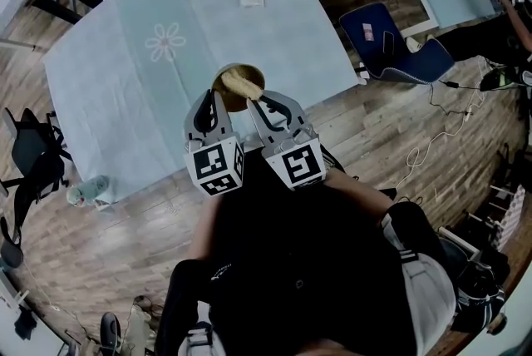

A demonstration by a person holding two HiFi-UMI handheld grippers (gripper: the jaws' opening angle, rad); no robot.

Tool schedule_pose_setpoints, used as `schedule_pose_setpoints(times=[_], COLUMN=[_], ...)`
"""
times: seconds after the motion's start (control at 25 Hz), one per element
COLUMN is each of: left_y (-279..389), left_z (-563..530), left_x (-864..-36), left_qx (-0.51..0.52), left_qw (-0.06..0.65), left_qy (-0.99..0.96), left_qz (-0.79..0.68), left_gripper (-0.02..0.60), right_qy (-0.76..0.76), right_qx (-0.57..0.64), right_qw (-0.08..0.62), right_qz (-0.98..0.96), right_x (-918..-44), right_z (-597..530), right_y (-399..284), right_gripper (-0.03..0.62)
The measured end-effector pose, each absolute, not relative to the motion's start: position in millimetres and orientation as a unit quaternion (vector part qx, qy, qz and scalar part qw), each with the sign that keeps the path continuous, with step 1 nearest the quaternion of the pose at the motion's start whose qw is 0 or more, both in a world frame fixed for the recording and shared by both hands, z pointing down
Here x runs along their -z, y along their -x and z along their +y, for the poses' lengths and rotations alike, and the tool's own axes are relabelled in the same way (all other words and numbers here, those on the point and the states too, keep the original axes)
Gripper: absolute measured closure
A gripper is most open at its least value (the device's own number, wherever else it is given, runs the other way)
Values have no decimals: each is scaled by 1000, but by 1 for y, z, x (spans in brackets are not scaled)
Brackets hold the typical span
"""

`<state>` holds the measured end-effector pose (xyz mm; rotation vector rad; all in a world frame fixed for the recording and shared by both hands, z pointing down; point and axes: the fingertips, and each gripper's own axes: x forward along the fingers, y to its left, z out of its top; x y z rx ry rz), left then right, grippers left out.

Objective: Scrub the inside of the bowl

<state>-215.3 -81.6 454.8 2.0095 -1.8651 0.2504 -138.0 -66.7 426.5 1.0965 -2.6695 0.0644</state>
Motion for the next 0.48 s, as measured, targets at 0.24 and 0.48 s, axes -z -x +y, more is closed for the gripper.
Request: schedule_pose_setpoints(times=[0.24,0.48], left_y=[216,225], left_z=[-84,-89], left_x=[-449,-441], left_qx=[-68,-56], left_qw=[193,199], left_qy=[-702,-691], left_qz=[-682,-693], left_gripper=[558,558], right_qy=[-307,-281], right_qx=[-62,-104], right_qw=[106,120], right_qz=[-944,-947], right_x=[-421,-436], right_z=[-50,-41], right_y=[159,167], right_gripper=[551,552])
